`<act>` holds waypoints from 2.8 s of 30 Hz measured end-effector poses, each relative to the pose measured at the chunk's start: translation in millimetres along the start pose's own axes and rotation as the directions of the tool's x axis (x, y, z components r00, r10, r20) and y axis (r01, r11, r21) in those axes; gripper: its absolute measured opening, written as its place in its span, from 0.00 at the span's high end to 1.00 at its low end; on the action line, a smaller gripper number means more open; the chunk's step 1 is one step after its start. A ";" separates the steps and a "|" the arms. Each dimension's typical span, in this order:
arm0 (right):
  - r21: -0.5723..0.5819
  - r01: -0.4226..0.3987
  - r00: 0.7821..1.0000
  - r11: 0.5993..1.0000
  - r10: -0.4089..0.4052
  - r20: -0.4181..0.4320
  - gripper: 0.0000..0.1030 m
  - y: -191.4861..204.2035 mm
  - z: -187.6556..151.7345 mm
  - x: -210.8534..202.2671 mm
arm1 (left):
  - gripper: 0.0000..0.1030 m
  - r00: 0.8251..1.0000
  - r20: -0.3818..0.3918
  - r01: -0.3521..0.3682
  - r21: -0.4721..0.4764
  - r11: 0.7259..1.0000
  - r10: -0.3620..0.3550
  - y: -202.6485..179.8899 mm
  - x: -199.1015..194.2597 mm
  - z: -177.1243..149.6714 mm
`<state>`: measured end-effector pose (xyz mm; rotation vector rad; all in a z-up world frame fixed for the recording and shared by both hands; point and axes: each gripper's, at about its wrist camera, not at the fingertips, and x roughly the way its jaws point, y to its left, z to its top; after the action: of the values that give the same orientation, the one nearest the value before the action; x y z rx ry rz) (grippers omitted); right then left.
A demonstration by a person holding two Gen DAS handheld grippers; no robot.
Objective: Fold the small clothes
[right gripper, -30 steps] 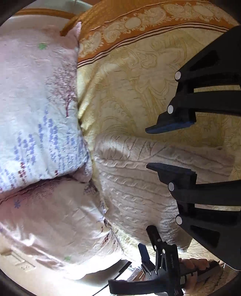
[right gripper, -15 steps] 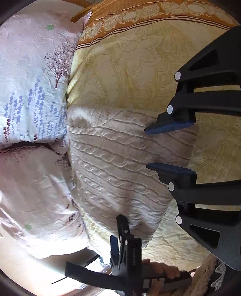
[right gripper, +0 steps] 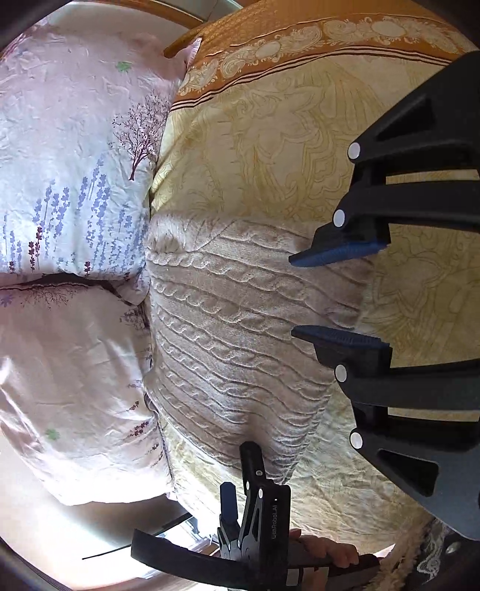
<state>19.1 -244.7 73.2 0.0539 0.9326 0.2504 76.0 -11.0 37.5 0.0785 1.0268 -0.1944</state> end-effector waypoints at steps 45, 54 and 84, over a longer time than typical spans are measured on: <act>-0.068 0.102 0.994 0.992 -0.104 -0.028 0.63 17.7 -12.9 7.9 | 0.04 0.994 -0.111 0.018 0.021 1.000 -0.016 -36.1 21.5 -31.9; -0.072 0.126 0.992 0.989 -0.128 -0.020 0.63 21.5 -15.0 6.9 | 0.04 0.997 0.026 0.078 -0.144 0.986 -0.075 0.0 -11.6 -27.0; 0.217 0.124 0.991 0.968 -0.110 -0.077 0.01 -5.3 -27.8 -17.5 | 0.02 0.997 -0.049 -0.057 -0.079 0.995 0.053 1.9 -14.2 -66.7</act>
<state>-12.1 -255.7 69.5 0.1971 1.0215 0.0376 13.1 3.0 15.2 0.0390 1.0769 -0.1012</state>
